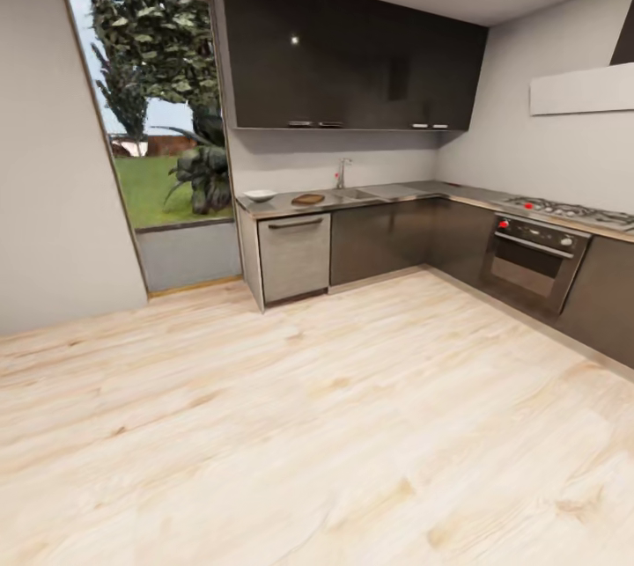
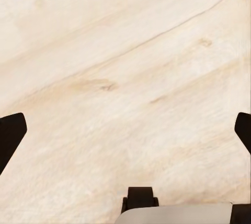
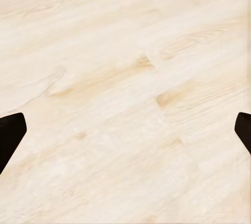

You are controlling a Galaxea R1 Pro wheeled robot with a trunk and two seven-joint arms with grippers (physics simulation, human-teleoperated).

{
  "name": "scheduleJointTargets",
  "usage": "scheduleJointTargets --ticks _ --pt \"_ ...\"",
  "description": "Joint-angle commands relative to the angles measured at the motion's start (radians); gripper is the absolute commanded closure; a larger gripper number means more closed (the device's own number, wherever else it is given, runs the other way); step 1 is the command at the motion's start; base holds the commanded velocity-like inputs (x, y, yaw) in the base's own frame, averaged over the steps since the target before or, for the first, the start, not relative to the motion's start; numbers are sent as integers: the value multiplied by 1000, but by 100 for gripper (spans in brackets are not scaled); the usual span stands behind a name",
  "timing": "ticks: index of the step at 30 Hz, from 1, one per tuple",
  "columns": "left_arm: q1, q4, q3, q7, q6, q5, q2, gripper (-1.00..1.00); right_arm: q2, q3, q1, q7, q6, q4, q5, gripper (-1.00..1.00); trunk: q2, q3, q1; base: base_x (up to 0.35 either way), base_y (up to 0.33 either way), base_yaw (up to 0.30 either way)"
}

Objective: In the kitchen, take the Vidalia onion out of the sink, dice it on the chopping board with the paring knife, put the diced onion into the bowl on the countertop, then place both the paring knife and the chopping board into the sink.

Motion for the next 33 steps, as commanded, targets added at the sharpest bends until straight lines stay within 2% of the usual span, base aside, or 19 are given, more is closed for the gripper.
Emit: scheduleJointTargets --ticks 1,33 --pt "0 -2 0 0 -1 -1 0 -100 0 1 -1 -3 -3 1 0 -100 0 -1 0 262 -236 0" --pt "0 -2 0 0 -1 -1 0 -100 0 1 -1 -3 -3 1 0 -100 0 -1 0 260 -237 14"
